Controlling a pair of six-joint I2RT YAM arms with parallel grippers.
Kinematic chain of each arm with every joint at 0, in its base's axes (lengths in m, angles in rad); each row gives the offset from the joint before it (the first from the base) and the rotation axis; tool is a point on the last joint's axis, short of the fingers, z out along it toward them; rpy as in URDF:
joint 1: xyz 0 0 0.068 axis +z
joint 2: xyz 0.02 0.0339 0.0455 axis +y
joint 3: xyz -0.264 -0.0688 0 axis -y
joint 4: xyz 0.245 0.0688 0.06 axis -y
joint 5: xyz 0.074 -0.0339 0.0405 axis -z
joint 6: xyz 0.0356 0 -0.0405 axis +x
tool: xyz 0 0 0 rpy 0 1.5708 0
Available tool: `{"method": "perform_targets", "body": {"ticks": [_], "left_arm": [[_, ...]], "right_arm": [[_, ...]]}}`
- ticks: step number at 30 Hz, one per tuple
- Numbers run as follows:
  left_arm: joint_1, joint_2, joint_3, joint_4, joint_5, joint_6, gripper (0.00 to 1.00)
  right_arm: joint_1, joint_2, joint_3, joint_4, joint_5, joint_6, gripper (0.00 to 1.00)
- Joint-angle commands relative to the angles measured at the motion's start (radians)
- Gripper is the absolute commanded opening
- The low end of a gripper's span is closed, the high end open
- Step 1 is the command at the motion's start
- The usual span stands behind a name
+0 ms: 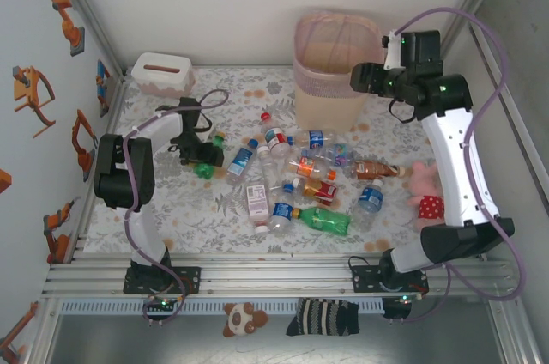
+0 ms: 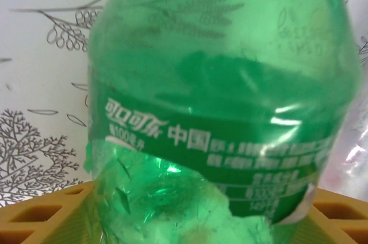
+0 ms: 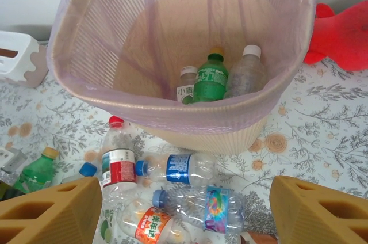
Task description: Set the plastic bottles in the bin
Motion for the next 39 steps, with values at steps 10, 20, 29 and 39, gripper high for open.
{"method": "perform_targets", "body": {"ticks": [10, 20, 29, 39], "left_arm": [[-0.004, -0.077, -0.081, -0.04, 0.035, -0.021, 0.72], [-0.008, -0.085, -0.088, -0.041, 0.031, -0.022, 0.62], [-0.008, -0.171, -0.1, -0.036, 0.035, -0.039, 0.56], [-0.021, -0.382, -0.112, 0.063, 0.219, -0.046, 0.53]], "right_arm": [[0.008, -0.037, -0.021, 0.023, -0.012, 0.022, 0.76], [0.014, -0.037, -0.021, 0.029, -0.011, 0.023, 0.75], [0.018, -0.054, -0.02, 0.032, -0.017, 0.027, 0.75], [0.025, -0.135, -0.118, 0.189, -0.17, 0.054, 0.75]]}}
